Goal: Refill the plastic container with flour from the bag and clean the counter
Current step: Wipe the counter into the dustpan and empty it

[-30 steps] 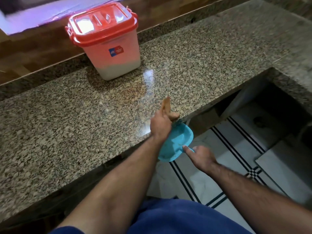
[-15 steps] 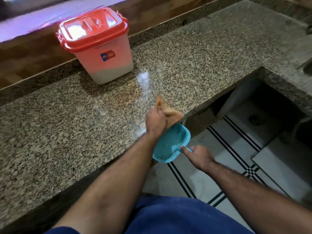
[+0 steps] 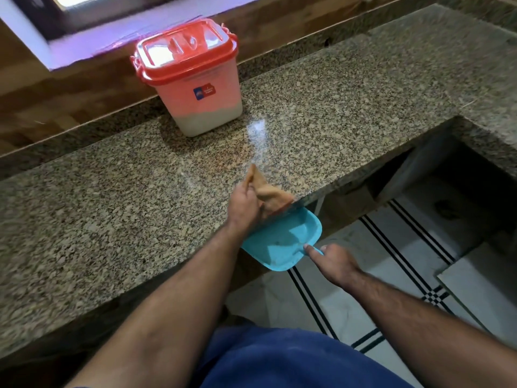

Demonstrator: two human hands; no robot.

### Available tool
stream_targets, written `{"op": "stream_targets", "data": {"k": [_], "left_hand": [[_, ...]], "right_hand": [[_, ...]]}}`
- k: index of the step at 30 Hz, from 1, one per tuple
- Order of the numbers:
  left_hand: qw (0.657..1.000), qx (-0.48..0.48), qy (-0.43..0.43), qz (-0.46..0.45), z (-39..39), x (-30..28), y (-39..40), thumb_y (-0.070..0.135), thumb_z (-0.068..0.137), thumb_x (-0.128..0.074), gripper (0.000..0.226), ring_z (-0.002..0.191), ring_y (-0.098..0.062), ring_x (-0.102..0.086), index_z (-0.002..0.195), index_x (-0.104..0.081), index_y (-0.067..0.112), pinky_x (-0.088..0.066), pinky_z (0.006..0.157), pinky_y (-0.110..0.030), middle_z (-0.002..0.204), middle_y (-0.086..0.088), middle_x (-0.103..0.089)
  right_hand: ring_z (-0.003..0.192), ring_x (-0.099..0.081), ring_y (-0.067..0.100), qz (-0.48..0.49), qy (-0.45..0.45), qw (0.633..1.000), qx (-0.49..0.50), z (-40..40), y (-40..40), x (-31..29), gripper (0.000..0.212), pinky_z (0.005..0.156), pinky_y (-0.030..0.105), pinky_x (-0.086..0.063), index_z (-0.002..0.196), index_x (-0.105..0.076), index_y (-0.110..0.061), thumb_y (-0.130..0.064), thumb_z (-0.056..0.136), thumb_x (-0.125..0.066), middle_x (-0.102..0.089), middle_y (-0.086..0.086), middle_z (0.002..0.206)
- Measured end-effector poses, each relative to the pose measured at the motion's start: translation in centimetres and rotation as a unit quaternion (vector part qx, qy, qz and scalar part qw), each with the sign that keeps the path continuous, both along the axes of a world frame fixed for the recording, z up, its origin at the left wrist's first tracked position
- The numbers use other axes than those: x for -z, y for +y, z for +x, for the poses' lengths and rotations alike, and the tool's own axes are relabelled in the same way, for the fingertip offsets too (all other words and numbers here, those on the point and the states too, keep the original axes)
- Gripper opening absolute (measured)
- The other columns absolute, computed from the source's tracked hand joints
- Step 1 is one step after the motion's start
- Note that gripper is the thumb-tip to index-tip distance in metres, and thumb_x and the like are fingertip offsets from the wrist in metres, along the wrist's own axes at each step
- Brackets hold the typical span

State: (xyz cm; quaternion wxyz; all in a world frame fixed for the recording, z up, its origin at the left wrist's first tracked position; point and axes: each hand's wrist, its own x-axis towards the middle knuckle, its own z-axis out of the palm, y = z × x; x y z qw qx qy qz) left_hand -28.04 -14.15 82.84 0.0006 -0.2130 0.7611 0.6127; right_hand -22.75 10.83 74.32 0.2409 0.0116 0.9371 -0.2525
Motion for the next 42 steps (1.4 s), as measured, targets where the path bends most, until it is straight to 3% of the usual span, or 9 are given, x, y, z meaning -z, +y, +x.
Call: {"op": "stream_targets", "data": {"k": [5,10,12,16,21,29,32,38,42], "left_hand": [[0.986,-0.124,0.014,-0.106,2.9,-0.4,-5.2,0.041,0.113,-0.046,0.033,0.085,-0.016,-0.076,0.143,-0.056,0.034,-0.061,0.059,-0.033,0.117,0.001,-0.076],[0.99,0.088,-0.056,-0.09,7.0,2.1,-7.1,0.039,0.112,-0.046,0.034,0.102,-0.013,-0.074,0.141,-0.063,0.043,-0.061,0.094,-0.044,0.114,0.015,-0.077],[0.997,0.038,-0.044,-0.043,8.8,2.0,-8.2,0.038,0.109,-0.05,0.027,0.108,-0.014,-0.074,0.124,-0.071,0.042,-0.058,0.1,-0.044,0.113,0.009,-0.078],[0.988,-0.154,-0.015,-0.001,15.3,0.0,-12.6,0.038,0.11,-0.055,0.028,0.094,-0.011,-0.074,0.133,-0.07,0.034,-0.059,0.084,-0.033,0.1,0.008,-0.077],[0.932,-0.359,-0.018,0.049,29.9,0.9,-19.8,0.034,0.111,-0.056,0.024,0.084,-0.009,-0.073,0.115,-0.071,0.016,-0.061,0.067,-0.023,0.098,0.001,-0.075],[0.809,-0.576,-0.105,0.046,57.1,7.1,-23.9,0.046,0.101,-0.049,0.058,0.11,-0.036,-0.072,0.141,-0.058,0.005,-0.06,0.096,-0.054,0.118,-0.015,-0.069],[0.786,-0.596,-0.157,0.045,64.1,9.4,-23.0,0.028,0.11,-0.047,0.047,0.118,-0.032,-0.066,0.149,-0.053,0.002,-0.051,0.099,-0.04,0.13,-0.017,-0.064],[0.752,-0.612,-0.243,0.039,71.9,11.6,-23.2,0.022,0.113,-0.046,0.039,0.128,-0.043,-0.062,0.141,-0.056,-0.005,-0.046,0.106,-0.046,0.142,-0.028,-0.061],[0.74,-0.615,-0.272,0.012,73.4,12.2,-25.4,0.023,0.114,-0.045,0.043,0.135,-0.044,-0.056,0.143,-0.053,-0.008,-0.041,0.113,-0.046,0.147,-0.032,-0.056]], "right_hand": [[0.06,-0.057,0.022,-0.01,-0.01,0.999,-0.036,0.8,-2.4,0.0,0.071,0.053,0.033,-0.036,0.063,-0.055,-0.016,-0.078,0.097,-0.045,-0.06,0.001,0.063],[0.061,-0.056,0.022,-0.021,-0.022,0.994,-0.102,2.4,-6.3,0.0,0.07,0.053,0.034,-0.034,0.061,-0.054,-0.018,-0.076,0.098,-0.044,-0.057,0.0,0.061],[0.063,-0.057,0.022,-0.012,-0.029,0.991,-0.128,3.2,-8.1,0.0,0.069,0.056,0.035,-0.037,0.061,-0.054,-0.018,-0.074,0.099,-0.046,-0.057,-0.001,0.062],[0.071,-0.063,0.028,0.017,-0.034,0.981,-0.19,5.6,-12.3,0.0,0.071,0.061,0.036,-0.038,0.062,-0.056,-0.013,-0.072,0.099,-0.047,-0.058,0.0,0.062],[0.079,-0.066,0.03,0.071,-0.046,0.946,-0.312,11.4,-19.5,-0.4,0.074,0.063,0.034,-0.038,0.077,-0.07,-0.009,-0.072,0.103,-0.041,-0.065,0.005,0.073],[0.072,-0.069,0.015,0.087,-0.169,0.883,-0.43,26.4,-32.1,0.8,0.053,0.061,0.034,-0.058,0.085,-0.07,-0.021,-0.07,0.099,-0.056,-0.073,0.002,0.085],[0.066,-0.063,0.012,0.103,-0.24,0.86,-0.437,32.5,-35.7,1.0,0.042,0.052,0.025,-0.052,0.107,-0.071,-0.019,-0.059,0.102,-0.06,-0.072,0.001,0.088],[0.072,-0.066,0.009,0.104,-0.286,0.846,-0.437,41.1,-41.0,4.4,0.038,0.059,0.023,-0.057,0.126,-0.067,-0.019,-0.049,0.104,-0.061,-0.076,0.0,0.104],[0.06,-0.056,0.006,0.138,-0.321,0.844,-0.407,43.2,-43.8,5.7,0.038,0.034,0.014,-0.039,0.131,-0.064,-0.013,-0.039,0.104,-0.066,-0.072,0.006,0.11]]}}
